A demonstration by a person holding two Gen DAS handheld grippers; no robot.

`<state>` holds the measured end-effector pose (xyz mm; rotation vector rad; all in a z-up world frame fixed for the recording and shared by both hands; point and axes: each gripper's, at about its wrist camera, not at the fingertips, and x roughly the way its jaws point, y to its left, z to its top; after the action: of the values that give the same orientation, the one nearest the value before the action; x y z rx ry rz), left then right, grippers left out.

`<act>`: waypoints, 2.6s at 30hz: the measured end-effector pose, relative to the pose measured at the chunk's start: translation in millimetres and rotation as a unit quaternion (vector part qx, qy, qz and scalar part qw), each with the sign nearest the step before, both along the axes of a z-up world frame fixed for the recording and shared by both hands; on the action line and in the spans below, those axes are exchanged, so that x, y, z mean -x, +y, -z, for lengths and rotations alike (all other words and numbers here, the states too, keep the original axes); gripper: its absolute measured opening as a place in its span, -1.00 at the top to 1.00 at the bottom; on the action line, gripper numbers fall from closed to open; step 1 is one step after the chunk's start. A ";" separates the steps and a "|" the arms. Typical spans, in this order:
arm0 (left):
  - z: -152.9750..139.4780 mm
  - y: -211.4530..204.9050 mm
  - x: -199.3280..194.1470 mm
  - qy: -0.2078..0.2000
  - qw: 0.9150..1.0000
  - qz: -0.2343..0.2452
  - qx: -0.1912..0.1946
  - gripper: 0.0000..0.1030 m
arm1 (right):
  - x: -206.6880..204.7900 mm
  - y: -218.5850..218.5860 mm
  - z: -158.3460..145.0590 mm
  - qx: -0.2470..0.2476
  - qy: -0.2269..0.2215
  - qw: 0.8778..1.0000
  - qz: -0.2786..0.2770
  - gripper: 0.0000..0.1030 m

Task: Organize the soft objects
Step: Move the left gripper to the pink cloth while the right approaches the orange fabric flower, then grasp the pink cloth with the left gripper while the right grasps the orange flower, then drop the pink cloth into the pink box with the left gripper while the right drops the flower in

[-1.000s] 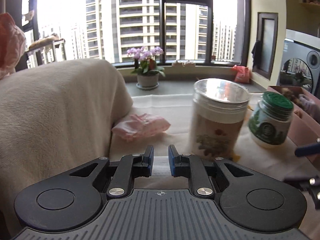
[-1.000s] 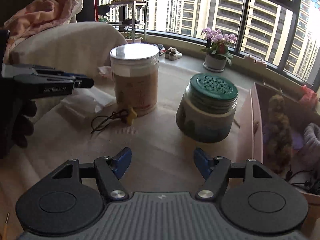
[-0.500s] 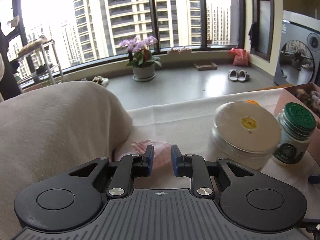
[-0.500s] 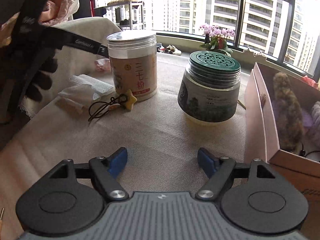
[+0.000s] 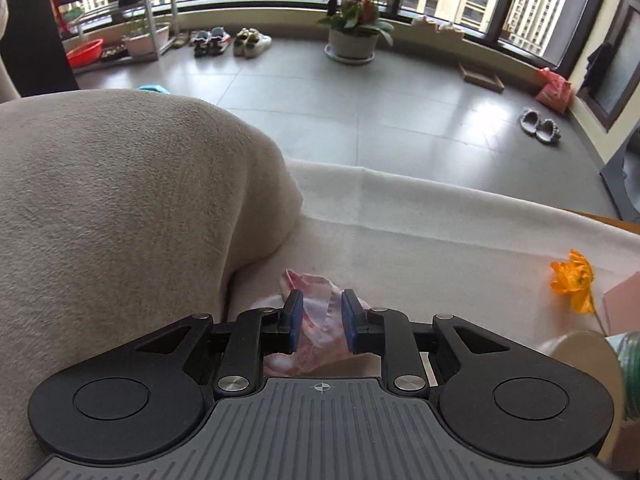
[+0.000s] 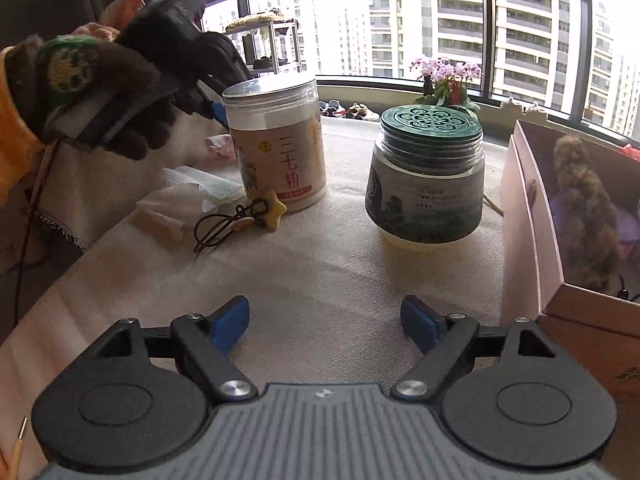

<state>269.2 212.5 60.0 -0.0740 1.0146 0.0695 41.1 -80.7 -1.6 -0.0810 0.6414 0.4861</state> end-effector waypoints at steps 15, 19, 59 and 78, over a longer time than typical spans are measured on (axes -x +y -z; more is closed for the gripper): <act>8.5 15.8 -2.9 0.008 0.997 -0.004 0.071 0.24 | -1.7 -0.4 -1.9 -0.009 0.018 1.000 -0.007 -0.61; 13.9 4.6 -9.2 -0.023 0.999 0.025 0.014 0.25 | 2.1 -2.4 -37.9 0.003 -0.008 1.000 -0.010 -0.61; -103.6 -39.3 104.1 -0.269 0.951 0.149 -0.004 0.82 | -174.2 -23.6 -202.0 -0.018 0.091 0.993 0.072 0.89; -144.1 -198.6 132.9 -0.293 0.910 0.285 0.061 0.82 | -93.9 -138.7 -249.1 -0.073 0.017 0.988 0.132 0.89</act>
<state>136.3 14.0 204.1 0.0883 0.4040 -0.5270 135.1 -219.4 247.5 0.1499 0.6372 0.2767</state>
